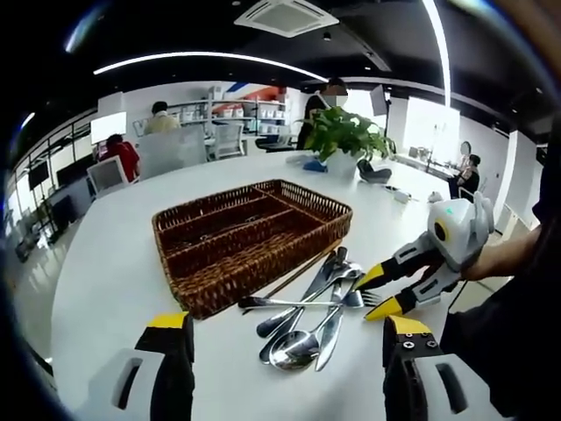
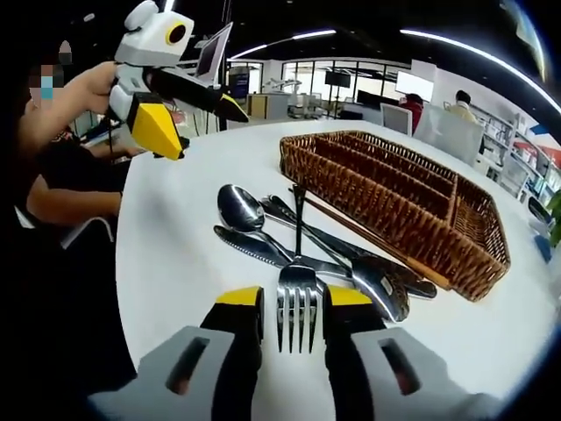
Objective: Arrange the knives, forks, and spoons in their matching storage slots by inserting each utensil handle-first until every utensil is classified and aligned in the correct compartment
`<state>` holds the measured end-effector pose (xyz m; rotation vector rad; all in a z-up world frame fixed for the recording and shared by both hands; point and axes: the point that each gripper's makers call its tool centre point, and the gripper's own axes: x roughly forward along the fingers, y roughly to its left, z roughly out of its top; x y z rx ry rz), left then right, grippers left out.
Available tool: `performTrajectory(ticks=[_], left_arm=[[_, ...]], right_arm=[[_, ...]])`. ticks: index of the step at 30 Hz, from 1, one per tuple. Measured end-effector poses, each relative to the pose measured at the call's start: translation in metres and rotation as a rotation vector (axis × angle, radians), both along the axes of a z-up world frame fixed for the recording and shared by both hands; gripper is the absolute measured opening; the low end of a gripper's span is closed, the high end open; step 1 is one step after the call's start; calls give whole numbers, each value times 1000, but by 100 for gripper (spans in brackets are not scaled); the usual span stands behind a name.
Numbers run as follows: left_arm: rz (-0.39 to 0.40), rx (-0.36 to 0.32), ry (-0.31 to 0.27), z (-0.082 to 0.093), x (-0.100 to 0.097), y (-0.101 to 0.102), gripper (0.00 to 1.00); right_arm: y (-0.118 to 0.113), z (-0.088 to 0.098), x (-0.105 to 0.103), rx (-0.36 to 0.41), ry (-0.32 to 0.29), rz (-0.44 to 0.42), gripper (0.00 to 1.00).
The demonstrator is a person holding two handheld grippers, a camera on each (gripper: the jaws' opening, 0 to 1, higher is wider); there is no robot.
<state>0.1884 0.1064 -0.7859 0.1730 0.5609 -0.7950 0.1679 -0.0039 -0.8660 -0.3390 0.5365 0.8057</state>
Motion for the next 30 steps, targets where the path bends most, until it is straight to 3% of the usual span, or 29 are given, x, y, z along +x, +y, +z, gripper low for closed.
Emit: performTrajectory(ticks=[30], left_arm=[[-23, 9, 14, -7, -6, -5, 90]], right_arm=[[-3, -1, 2, 15, -18, -16, 17]])
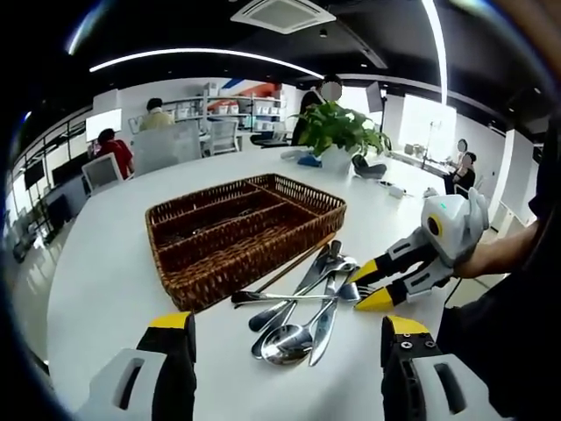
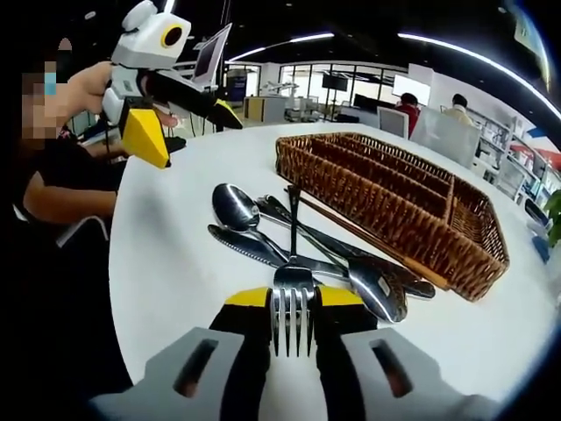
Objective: Arrange the knives, forks, and spoons in their matching storage slots by inserting each utensil handle-first until every utensil is classified and aligned in the correct compartment
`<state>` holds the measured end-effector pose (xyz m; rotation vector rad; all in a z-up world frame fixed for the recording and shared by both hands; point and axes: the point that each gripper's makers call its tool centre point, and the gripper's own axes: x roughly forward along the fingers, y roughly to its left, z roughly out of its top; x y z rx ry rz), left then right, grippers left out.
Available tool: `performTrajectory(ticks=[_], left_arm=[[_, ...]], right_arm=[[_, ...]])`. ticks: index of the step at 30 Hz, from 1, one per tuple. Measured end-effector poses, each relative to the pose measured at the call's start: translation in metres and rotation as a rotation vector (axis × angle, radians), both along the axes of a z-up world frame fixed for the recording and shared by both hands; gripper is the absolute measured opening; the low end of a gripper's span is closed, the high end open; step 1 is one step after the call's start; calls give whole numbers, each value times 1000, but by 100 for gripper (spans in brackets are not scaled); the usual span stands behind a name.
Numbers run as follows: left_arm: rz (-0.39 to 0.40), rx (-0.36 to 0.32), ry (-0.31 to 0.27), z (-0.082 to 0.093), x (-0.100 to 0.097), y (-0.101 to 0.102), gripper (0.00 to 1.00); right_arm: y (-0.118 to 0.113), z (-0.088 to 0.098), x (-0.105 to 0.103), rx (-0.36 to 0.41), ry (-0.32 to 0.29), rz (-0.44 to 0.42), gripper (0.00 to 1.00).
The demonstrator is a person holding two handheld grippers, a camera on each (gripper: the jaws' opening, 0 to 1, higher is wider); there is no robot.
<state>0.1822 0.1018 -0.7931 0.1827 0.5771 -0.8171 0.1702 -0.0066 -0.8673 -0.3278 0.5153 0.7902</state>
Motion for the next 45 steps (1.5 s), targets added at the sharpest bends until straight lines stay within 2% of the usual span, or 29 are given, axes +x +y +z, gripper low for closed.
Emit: performTrajectory(ticks=[6, 14, 20, 24, 28, 30, 32, 38, 42, 45], left_arm=[[-47, 17, 2, -7, 0, -7, 82], [-170, 78, -12, -23, 1, -26, 73], [-252, 128, -57, -31, 7, -41, 64], [-319, 103, -138, -23, 15, -58, 52], [-425, 160, -197, -31, 18, -70, 42], [-491, 229, -231, -40, 19, -73, 37], [-528, 261, -241, -45, 18, -75, 34], [-586, 279, -258, -47, 21, -78, 23], [-643, 303, -274, -49, 19, -81, 20], [-684, 347, -289, -55, 20, -81, 18]], right_arm=[[-1, 7, -2, 38, 5, -5, 17], [-4, 14, -5, 53, 30, -11, 17], [-4, 21, -6, 55, 44, -10, 17], [-3, 28, -5, 60, 62, -12, 17], [-1, 35, -4, 68, 69, -9, 17], [-1, 35, -4, 66, 75, -9, 17], [-1, 35, -4, 62, 77, -11, 17], [-1, 38, -6, 92, 103, -34, 17], [0, 40, -6, 102, 116, -41, 17], [0, 41, -5, 104, 128, -44, 17]])
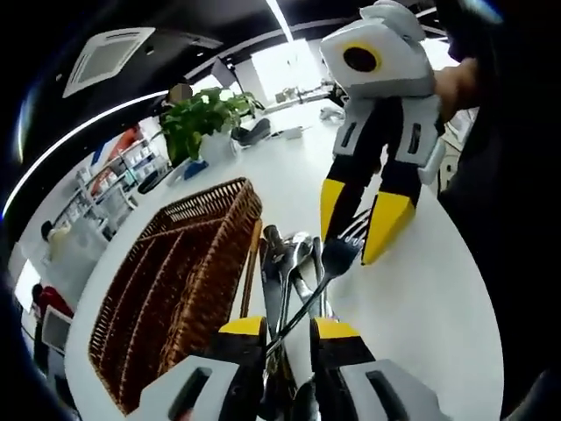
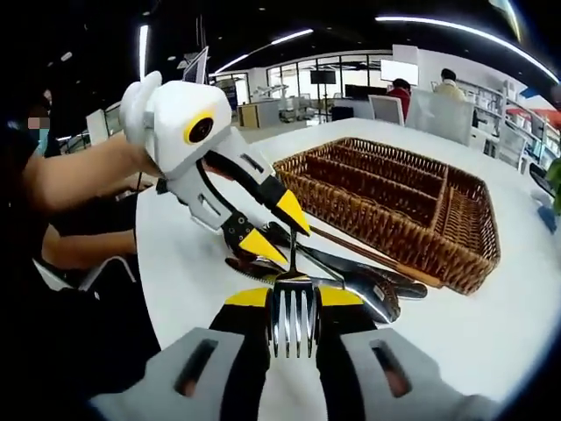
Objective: Arrange the knives, forks, and spoons in their matching storage slots by inserting each utensil handle-first until every utensil is classified and aligned in the correct compartment
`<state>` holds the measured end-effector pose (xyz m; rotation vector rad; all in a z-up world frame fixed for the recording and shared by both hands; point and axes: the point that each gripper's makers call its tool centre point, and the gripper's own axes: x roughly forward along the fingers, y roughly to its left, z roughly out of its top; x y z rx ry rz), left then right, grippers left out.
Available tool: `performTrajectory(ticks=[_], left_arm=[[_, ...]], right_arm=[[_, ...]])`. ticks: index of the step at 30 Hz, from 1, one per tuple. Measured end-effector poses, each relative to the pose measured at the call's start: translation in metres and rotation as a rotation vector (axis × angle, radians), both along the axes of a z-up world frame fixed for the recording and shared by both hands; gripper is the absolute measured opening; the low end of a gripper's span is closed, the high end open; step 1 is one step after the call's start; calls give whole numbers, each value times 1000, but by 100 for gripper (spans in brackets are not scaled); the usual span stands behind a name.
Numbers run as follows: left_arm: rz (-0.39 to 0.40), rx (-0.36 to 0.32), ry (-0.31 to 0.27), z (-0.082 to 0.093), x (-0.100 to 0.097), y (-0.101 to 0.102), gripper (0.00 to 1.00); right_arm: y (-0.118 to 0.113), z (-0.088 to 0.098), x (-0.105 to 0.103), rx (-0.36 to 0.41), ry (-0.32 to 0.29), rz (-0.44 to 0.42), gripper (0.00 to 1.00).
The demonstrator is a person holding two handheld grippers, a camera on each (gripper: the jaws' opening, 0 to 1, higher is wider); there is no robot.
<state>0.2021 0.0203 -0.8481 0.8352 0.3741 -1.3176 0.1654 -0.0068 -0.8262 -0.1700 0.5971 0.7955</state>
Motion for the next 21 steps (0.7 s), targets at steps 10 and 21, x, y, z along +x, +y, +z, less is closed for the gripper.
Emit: performTrajectory(ticks=[10, 21], left_arm=[[-174, 128, -183, -6, 3, -2, 6], [-350, 257, -304, -8, 0, -5, 1]], right_arm=[[1, 3, 0, 0, 11, 2, 17], [-5, 5, 1, 16, 27, -20, 17]])
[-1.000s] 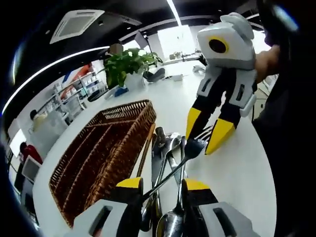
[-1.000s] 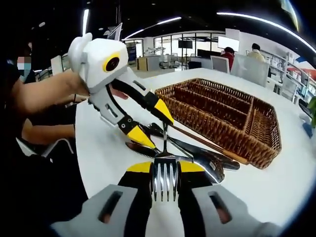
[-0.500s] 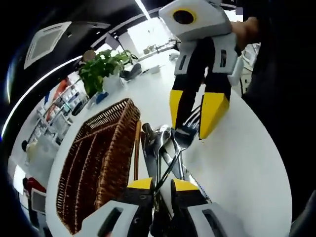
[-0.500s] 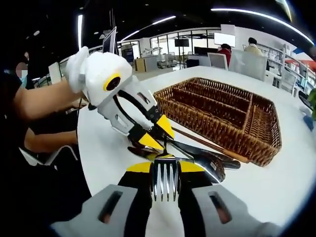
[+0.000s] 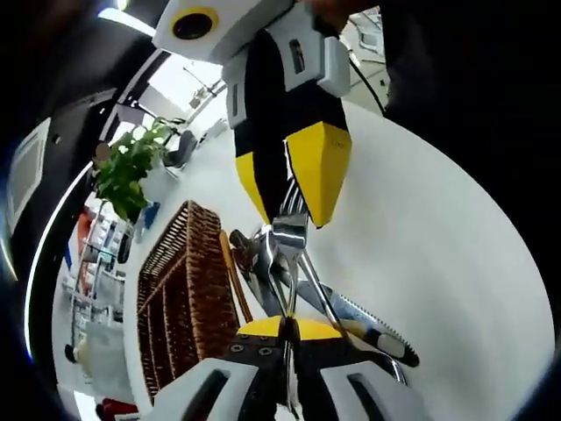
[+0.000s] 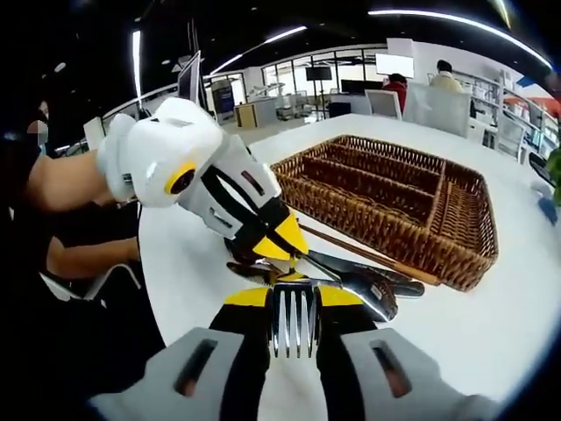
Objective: Arrange the knives, forks, and spoons in their matching storage slots by inserting each utensil handle-first until every utensil is classified and aligned in the correct compartment
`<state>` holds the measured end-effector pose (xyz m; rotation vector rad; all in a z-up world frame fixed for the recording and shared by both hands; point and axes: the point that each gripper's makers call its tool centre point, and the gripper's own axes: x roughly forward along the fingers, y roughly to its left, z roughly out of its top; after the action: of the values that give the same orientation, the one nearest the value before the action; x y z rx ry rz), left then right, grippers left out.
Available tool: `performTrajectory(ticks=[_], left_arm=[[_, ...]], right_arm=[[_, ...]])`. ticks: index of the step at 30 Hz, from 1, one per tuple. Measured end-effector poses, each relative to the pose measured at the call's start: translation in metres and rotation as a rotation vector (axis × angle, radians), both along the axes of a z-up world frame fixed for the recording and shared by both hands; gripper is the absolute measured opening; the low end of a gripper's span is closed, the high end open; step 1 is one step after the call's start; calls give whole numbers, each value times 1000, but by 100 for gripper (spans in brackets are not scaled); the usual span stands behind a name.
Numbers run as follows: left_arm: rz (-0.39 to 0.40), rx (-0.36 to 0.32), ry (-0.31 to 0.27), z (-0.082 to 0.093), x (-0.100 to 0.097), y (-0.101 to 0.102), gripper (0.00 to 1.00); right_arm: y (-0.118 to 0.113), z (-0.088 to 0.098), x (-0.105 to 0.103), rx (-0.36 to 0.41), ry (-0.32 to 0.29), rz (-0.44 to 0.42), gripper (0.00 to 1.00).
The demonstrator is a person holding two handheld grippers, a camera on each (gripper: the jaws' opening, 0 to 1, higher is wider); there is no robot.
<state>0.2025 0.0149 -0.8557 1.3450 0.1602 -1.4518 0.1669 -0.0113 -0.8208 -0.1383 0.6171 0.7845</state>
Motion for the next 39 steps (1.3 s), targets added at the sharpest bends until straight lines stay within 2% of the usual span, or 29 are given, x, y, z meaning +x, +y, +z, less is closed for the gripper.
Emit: performTrajectory(ticks=[4, 6, 9, 11, 16, 24, 30, 35, 39], left_arm=[[11, 23, 18, 3, -1, -1, 0], [17, 68, 32, 1, -2, 4, 0], [6, 74, 21, 2, 0, 3, 0], [13, 71, 37, 5, 1, 3, 0], [41, 65, 55, 14, 4, 3, 0], [79, 9, 115, 29, -1, -4, 0], [106, 1, 162, 34, -6, -3, 0], [136, -7, 225, 38, -13, -3, 0], [150, -4, 228, 39, -14, -1, 0]], right_arm=[[-5, 5, 3, -12, -40, -7, 16], [-7, 9, 5, -36, -75, -1, 19], [-6, 15, 5, -52, -107, 21, 23], [-9, 20, 7, -83, -161, 32, 22], [-11, 21, 7, -102, -166, 33, 20], [-18, 25, 11, -154, -244, 26, 13], [-20, 30, 12, -168, -282, 29, 6], [-23, 34, 13, -163, -303, 27, 3], [-21, 34, 12, -147, -298, 35, 2]])
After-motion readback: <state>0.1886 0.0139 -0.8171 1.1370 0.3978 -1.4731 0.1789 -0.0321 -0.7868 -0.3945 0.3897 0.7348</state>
